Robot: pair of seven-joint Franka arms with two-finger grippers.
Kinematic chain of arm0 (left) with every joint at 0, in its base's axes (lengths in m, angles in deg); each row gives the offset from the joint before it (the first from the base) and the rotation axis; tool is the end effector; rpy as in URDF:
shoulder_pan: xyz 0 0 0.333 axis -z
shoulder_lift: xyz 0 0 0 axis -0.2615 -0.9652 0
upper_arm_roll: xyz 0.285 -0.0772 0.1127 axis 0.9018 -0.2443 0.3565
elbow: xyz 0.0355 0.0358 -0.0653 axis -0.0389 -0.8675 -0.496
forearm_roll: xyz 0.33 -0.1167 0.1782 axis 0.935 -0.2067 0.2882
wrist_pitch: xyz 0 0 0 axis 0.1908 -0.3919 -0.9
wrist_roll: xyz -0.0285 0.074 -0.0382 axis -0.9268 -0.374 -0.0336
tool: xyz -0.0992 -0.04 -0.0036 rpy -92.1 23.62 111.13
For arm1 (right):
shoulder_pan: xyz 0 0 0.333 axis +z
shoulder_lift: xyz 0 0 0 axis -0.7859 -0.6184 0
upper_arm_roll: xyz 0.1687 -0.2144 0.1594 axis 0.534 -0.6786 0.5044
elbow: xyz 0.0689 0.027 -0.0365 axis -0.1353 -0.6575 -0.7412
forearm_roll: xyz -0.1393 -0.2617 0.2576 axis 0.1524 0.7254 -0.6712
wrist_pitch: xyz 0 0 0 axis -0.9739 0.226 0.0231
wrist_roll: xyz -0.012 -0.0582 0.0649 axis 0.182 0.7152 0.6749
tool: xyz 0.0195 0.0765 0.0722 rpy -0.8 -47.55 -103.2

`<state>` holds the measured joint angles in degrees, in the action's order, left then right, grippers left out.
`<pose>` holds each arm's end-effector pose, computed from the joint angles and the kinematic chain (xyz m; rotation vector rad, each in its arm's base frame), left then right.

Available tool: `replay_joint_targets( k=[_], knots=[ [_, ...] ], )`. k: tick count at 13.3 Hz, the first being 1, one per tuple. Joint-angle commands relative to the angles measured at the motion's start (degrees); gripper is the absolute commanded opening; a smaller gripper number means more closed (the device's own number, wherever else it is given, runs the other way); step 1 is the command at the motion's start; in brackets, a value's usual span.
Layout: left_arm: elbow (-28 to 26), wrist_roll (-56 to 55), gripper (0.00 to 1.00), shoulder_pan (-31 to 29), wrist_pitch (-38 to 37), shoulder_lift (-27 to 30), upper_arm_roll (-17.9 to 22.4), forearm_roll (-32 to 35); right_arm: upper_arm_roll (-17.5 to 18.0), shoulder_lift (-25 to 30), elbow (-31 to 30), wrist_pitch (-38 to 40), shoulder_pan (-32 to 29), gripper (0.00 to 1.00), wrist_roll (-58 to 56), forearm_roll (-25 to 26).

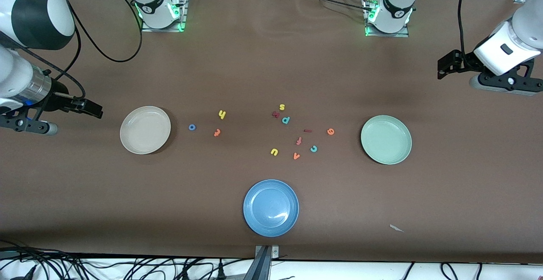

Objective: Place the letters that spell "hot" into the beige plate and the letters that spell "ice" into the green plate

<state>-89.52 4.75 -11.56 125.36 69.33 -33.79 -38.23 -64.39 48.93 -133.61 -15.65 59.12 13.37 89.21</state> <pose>0.5449 -0.0495 0.5884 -3.1170 0.2165 0.1570 0.6152 0.0245 0.5121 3.0868 -0.2682 -0.0627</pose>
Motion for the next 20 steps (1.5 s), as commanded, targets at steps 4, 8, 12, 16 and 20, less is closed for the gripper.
replay_joint_targets(
  k=[4,8,12,16,20],
  knots=[
    [1.65,0.29,1.00,-1.14,-1.99,-0.04,-0.83,-1.39,0.24,0.59,-0.49,0.09,-0.03,1.00,0.62,-0.01],
    [3.59,0.20,1.00,-1.05,-2.69,-0.66,-0.83,-1.31,0.24,0.59,-0.49,0.09,-0.03,1.00,0.62,-0.01],
    [3.68,-0.23,1.00,-1.14,-3.40,-0.57,-0.83,-1.31,0.24,0.59,-0.49,0.09,-0.03,1.00,0.62,-0.01],
    [4.91,0.11,1.00,-2.80,-3.48,-1.80,-1.00,-0.95,0.24,0.59,-0.49,0.00,-0.03,1.00,0.62,-0.01],
    [4.56,0.38,1.00,-3.69,-4.27,-2.77,-0.92,-1.13,0.24,0.59,-0.49,0.00,-0.03,1.00,0.62,-0.01]
  ],
)
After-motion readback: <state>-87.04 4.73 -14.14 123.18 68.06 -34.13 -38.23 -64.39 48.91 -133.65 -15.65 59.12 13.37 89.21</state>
